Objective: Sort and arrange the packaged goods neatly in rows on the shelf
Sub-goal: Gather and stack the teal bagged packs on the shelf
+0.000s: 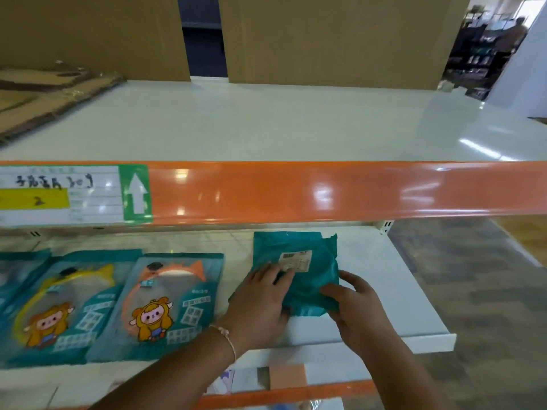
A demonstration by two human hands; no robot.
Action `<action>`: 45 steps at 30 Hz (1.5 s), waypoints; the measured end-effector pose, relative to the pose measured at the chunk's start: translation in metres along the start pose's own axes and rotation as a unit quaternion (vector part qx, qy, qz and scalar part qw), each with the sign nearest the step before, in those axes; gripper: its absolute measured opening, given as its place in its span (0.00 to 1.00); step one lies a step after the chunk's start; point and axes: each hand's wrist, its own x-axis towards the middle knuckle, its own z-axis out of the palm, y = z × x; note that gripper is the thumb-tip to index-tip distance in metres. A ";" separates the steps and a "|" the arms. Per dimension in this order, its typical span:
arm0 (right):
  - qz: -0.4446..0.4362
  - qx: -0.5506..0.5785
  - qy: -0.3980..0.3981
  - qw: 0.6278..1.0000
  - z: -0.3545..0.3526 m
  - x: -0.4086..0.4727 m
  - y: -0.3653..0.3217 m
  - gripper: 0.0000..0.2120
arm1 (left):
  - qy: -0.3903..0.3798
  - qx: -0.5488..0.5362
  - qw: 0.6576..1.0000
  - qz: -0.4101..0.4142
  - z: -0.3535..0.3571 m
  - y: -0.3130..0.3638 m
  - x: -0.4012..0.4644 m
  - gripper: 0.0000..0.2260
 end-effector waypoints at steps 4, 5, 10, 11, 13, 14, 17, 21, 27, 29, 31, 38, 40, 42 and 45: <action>-0.010 0.047 -0.113 0.992 0.003 -0.009 -0.006 0.14 | 0.057 0.035 0.998 -0.004 -0.008 0.002 0.004 0.31; -0.017 0.049 -0.130 0.990 0.003 -0.011 -0.007 0.13 | 0.056 0.029 0.998 0.009 -0.010 0.001 0.003 0.30; -0.049 0.049 -0.199 0.977 -0.004 -0.016 -0.004 0.35 | 0.161 -0.063 0.985 0.016 -0.011 -0.015 0.001 0.19; -0.048 0.024 -0.198 0.979 -0.006 -0.016 -0.001 0.39 | 0.190 -0.116 0.975 -0.027 -0.017 -0.014 -0.001 0.12; -0.035 -0.038 -0.194 0.980 -0.011 -0.017 0.008 0.35 | 0.218 -0.251 0.931 -0.149 -0.025 -0.012 -0.003 0.07; -0.021 -0.071 -0.188 0.979 -0.013 -0.017 0.013 0.31 | 0.232 -0.322 0.896 -0.197 -0.025 -0.011 -0.005 0.09; 0.005 -0.105 -0.161 0.981 -0.012 -0.018 0.027 0.27 | 0.235 -0.517 0.782 -0.257 -0.027 -0.009 -0.008 0.08; -0.039 0.007 -0.141 0.989 -0.004 -0.019 0.031 0.33 | 0.155 -0.675 0.666 -0.277 -0.031 0.002 -0.016 0.04; -0.055 0.209 -0.203 0.955 -0.027 -0.009 0.010 0.21 | 0.099 -0.677 0.667 -0.294 -0.036 -0.002 -0.030 0.03; -0.042 0.211 -0.208 0.954 -0.037 -0.005 0.002 0.26 | 0.076 -0.673 0.675 -0.292 -0.044 -0.006 -0.031 0.03; -0.038 0.156 -0.217 0.963 -0.044 -0.004 -0.007 0.29 | 0.053 -0.666 0.688 -0.282 -0.050 -0.012 -0.032 0.02; -0.055 -0.013 -0.182 0.982 -0.025 -0.009 -0.019 0.16 | 0.029 -0.628 0.731 -0.266 -0.067 -0.029 -0.036 0.05; -0.066 0.032 -0.158 0.985 -0.017 -0.006 -0.010 0.16 | 0.050 -0.710 0.652 -0.262 -0.067 -0.041 -0.042 0.09; -0.070 0.100 -0.131 0.984 -0.004 -0.005 0.003 0.14 | 0.058 -0.796 0.554 -0.237 -0.062 -0.052 -0.054 0.20; -0.064 0.140 -0.126 0.980 0.027 -0.017 0.028 0.13 | 0.051 -0.800 0.547 -0.241 -0.046 -0.039 -0.071 0.24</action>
